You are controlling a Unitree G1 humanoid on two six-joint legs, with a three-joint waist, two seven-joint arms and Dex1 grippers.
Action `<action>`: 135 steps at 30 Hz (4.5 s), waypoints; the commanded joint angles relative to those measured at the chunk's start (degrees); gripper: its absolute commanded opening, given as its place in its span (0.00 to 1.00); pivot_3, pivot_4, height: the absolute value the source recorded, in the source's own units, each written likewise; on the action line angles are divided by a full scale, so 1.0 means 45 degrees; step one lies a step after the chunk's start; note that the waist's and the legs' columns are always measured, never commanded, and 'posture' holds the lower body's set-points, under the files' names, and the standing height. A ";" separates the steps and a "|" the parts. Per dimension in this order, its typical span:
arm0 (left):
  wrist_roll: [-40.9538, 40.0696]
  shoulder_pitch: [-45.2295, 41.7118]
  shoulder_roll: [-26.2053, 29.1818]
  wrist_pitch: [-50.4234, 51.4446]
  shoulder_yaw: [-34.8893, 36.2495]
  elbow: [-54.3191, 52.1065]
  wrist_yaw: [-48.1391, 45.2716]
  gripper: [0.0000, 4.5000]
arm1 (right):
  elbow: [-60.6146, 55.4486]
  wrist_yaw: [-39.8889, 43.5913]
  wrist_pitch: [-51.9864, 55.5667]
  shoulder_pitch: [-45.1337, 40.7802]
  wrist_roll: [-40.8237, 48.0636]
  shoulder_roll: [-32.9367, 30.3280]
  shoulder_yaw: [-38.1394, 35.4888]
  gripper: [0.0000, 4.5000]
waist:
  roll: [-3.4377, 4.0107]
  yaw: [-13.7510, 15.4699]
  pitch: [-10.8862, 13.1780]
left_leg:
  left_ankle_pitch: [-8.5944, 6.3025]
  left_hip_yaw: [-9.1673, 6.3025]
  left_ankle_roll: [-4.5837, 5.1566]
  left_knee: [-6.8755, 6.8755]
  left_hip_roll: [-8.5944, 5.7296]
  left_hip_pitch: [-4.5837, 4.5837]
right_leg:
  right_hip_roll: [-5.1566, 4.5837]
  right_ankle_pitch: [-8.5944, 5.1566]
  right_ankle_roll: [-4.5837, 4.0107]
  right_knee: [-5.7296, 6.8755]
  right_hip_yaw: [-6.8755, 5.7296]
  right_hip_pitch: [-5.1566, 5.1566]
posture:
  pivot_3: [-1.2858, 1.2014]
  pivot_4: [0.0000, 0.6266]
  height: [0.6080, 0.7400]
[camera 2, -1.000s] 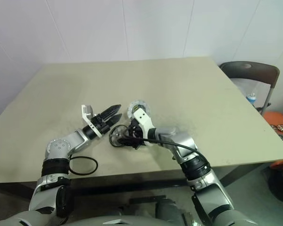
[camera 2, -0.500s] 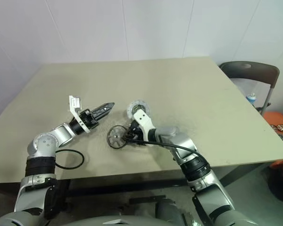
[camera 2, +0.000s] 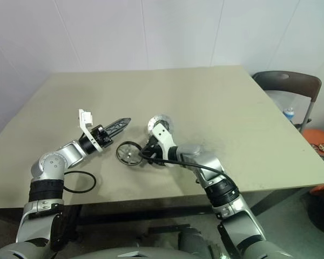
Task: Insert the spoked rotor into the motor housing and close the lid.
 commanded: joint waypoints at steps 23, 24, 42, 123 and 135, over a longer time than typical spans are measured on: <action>-0.0304 0.0116 0.0658 -0.0649 0.0417 -0.1007 -0.1409 1.00 | 0.0911 -0.0280 0.3879 -0.1075 0.3997 -0.0012 -0.4892 0.09 | 0.0008 -0.0017 0.0005 | -0.0003 0.0000 0.0005 -0.0006 0.0000 -0.0012 | 0.0000 0.0000 -0.0001 -0.0005 -0.0002 -0.0009 | 0.52 0.00 1.00; -0.0268 0.0193 0.0738 -0.0748 0.0385 -0.1203 -0.1565 1.00 | 0.1050 -0.0312 0.3996 -0.1105 0.4010 -0.0157 -0.5013 0.09 | 0.0008 -0.0017 0.0005 | -0.0004 0.0001 0.0007 -0.0006 0.0000 -0.0014 | 0.0000 0.0000 -0.0001 -0.0005 -0.0002 -0.0012 | 0.52 0.00 1.00; 0.2308 0.1943 0.2672 -0.4260 -0.1231 -0.2671 -0.4189 1.00 | 0.2143 -0.0311 0.7668 -0.1213 0.5319 -0.1334 -0.6483 0.09 | 0.0052 -0.0014 0.0033 | -0.0012 0.0018 0.0025 -0.0004 0.0003 -0.0026 | -0.0001 0.0000 0.0000 -0.0008 0.0001 -0.0020 | 0.52 0.00 1.00; 0.3490 0.2736 0.2027 -0.4615 -0.2169 -0.2235 -0.3526 1.00 | 0.4031 -0.1299 0.9463 -0.1299 0.5848 -0.0752 -0.8417 0.09 | 0.0054 -0.0019 0.0034 | -0.0035 0.0019 0.0068 0.0001 0.0005 -0.0017 | -0.0002 0.0001 0.0001 -0.0002 0.0003 -0.0011 | 0.52 0.00 1.00; 0.3477 0.2815 0.1963 -0.4614 -0.2228 -0.2359 -0.3496 1.00 | 0.4336 -0.1228 0.9108 -0.1281 0.5763 -0.0980 -0.8206 0.09 | 0.0054 -0.0027 0.0034 | -0.0035 0.0021 0.0067 0.0001 0.0005 -0.0015 | -0.0002 0.0001 0.0001 0.0000 0.0003 -0.0011 | 0.52 0.00 1.00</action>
